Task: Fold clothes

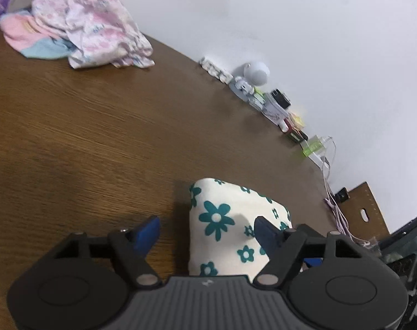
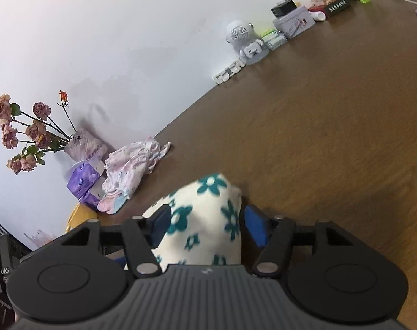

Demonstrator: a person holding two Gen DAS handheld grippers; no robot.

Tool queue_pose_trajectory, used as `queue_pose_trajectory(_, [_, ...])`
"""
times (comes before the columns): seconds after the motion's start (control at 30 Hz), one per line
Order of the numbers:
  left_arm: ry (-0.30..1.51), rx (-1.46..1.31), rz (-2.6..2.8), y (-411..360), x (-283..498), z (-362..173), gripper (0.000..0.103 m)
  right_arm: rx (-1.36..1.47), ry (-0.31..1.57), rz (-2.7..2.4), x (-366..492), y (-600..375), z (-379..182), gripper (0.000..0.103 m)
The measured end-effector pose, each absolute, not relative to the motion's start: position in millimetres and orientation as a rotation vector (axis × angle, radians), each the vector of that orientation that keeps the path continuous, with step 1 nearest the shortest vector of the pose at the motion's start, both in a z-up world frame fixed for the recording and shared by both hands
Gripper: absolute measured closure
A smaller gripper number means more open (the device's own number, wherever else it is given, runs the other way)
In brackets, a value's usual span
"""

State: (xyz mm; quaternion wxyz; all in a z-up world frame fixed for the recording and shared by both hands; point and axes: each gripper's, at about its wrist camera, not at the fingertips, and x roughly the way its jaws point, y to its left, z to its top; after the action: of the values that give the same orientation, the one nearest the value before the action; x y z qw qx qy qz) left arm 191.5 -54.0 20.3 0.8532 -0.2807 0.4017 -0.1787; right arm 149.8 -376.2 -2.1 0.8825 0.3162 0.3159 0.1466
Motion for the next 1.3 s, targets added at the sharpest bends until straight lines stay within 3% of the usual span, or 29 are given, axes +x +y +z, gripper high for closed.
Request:
queue_pose_trajectory(0.03, [0.844, -0.588, -0.395, -54.8, 192.8, 20.3, 0.073, 0.659, 0.670, 0.311, 153.6, -375.7, -3.1, 0.079])
queue_pose_trajectory(0.07, [0.842, -0.585, -0.414, -55.6, 194.0, 20.2, 0.072, 0.663, 0.684, 0.321, 156.4, -375.0, -4.2, 0.084])
queue_pose_trajectory(0.13, [0.841, -0.589, -0.407, -56.3, 197.5, 20.7, 0.063, 0.659, 0.688, 0.315, 159.0, -374.2, -4.9, 0.082])
queue_pose_trajectory(0.17, [0.846, -0.599, -0.388, -56.0, 199.3, 20.2, 0.043, 0.673, 0.688, 0.312, 160.4, -375.4, -5.8, 0.072])
queue_pose_trajectory(0.2, [0.854, -0.612, -0.362, -55.4, 201.2, 19.2, 0.033, 0.686, 0.688, 0.309, 161.8, -376.6, -6.6, 0.061])
queue_pose_trajectory(0.23, [0.848, -0.616, -0.350, -55.4, 202.6, 18.6, 0.036, 0.697, 0.686, 0.308, 162.7, -378.1, -7.7, 0.046])
queue_pose_trajectory(0.3, [0.836, -0.590, -0.388, -60.2, 205.0, 18.2, 0.069, 0.696, 0.688, 0.314, 163.5, -378.1, -9.5, 0.058])
queue_pose_trajectory(0.33, [0.838, -0.589, -0.398, -61.1, 205.4, 18.3, 0.068, 0.689, 0.694, 0.322, 163.5, -376.2, -10.1, 0.079])
queue_pose_trajectory(0.37, [0.838, -0.595, -0.396, -60.6, 205.2, 18.9, 0.066, 0.681, 0.695, 0.324, 163.3, -374.7, -10.2, 0.080])
queue_pose_trajectory(0.4, [0.837, -0.600, -0.395, -60.2, 205.1, 19.5, 0.055, 0.672, 0.694, 0.322, 162.9, -373.7, -9.8, 0.080])
queue_pose_trajectory(0.43, [0.839, -0.614, -0.388, -57.9, 204.4, 20.1, 0.045, 0.677, 0.691, 0.318, 162.0, -374.6, -9.6, 0.076])
queue_pose_trajectory(0.47, [0.838, -0.632, -0.377, -54.5, 201.6, 21.2, 0.033, 0.695, 0.686, 0.314, 160.7, -377.3, -9.7, 0.064])
queue_pose_trajectory(0.53, [0.820, -0.624, -0.391, -50.0, 188.8, 25.4, 0.032, 0.720, 0.668, 0.312, 153.4, -383.7, -9.7, 0.049])
queue_pose_trajectory(0.6, [0.826, -0.591, -0.438, -48.3, 173.6, 28.4, 0.032, 0.716, 0.660, 0.321, 142.7, -386.8, -8.6, 0.049])
queue_pose_trajectory(0.77, [0.871, -0.540, -0.499, -49.9, 143.1, 25.1, 0.033, 0.687, 0.681, 0.373, 117.0, -381.1, -9.1, 0.048])
queue_pose_trajectory(0.83, [0.881, -0.508, -0.505, -55.5, 137.1, 22.7, 0.039, 0.675, 0.690, 0.373, 112.9, -377.5, -10.7, 0.049])
queue_pose_trajectory(0.87, [0.883, -0.500, -0.511, -56.6, 135.1, 21.6, 0.049, 0.666, 0.694, 0.372, 110.8, -374.8, -10.8, 0.052])
queue_pose_trajectory(0.9, [0.885, -0.497, -0.520, -56.8, 133.6, 20.6, 0.052, 0.661, 0.700, 0.377, 107.8, -371.6, -10.4, 0.056])
queue_pose_trajectory(1.03, [0.867, -0.463, -0.520, -52.3, 133.9, 22.5, 0.054, 0.640, 0.722, 0.397, 95.6, -358.5, -8.6, 0.063])
queue_pose_trajectory(1.1, [0.854, -0.436, -0.518, -47.4, 139.0, 25.5, 0.062, 0.630, 0.734, 0.407, 89.6, -352.0, -7.7, 0.064])
queue_pose_trajectory(1.3, [0.809, -0.361, -0.464, -37.2, 161.6, 37.1, 0.065, 0.599, 0.767, 0.438, 71.4, -332.4, -5.0, 0.066])
